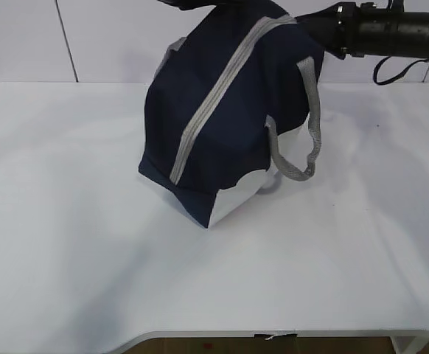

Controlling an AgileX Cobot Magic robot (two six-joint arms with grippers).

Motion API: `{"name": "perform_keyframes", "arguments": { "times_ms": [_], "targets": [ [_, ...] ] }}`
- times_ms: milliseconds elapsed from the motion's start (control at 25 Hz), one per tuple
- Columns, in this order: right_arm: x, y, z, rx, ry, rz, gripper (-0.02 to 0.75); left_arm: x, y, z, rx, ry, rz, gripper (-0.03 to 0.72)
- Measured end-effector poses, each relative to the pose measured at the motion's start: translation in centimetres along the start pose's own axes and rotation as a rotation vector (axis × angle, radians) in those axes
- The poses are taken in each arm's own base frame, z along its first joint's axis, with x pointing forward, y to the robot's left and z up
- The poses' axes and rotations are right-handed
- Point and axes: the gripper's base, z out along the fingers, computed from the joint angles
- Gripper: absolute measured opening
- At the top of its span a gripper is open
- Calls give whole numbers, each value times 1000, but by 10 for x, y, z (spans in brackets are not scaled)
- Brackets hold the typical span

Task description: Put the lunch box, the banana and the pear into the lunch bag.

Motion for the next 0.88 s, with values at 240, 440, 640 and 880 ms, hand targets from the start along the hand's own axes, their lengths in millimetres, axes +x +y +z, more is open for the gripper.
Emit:
{"name": "perform_keyframes", "arguments": {
  "times_ms": [240, 440, 640, 880],
  "targets": [
    [-29, 25, -5, -28, 50, -124, 411, 3, 1, 3, 4, 14, -10, 14],
    [-56, 55, -15, -5, 127, -215, 412, 15, 11, 17, -19, 44, -9, 14],
    [-70, 77, -25, 40, 176, -221, 412, 20, 29, 26, -60, 45, -26, 14],
    [-73, 94, -37, 112, 278, -233, 412, 17, 50, 25, -104, 35, -45, 108]
  ]
}}
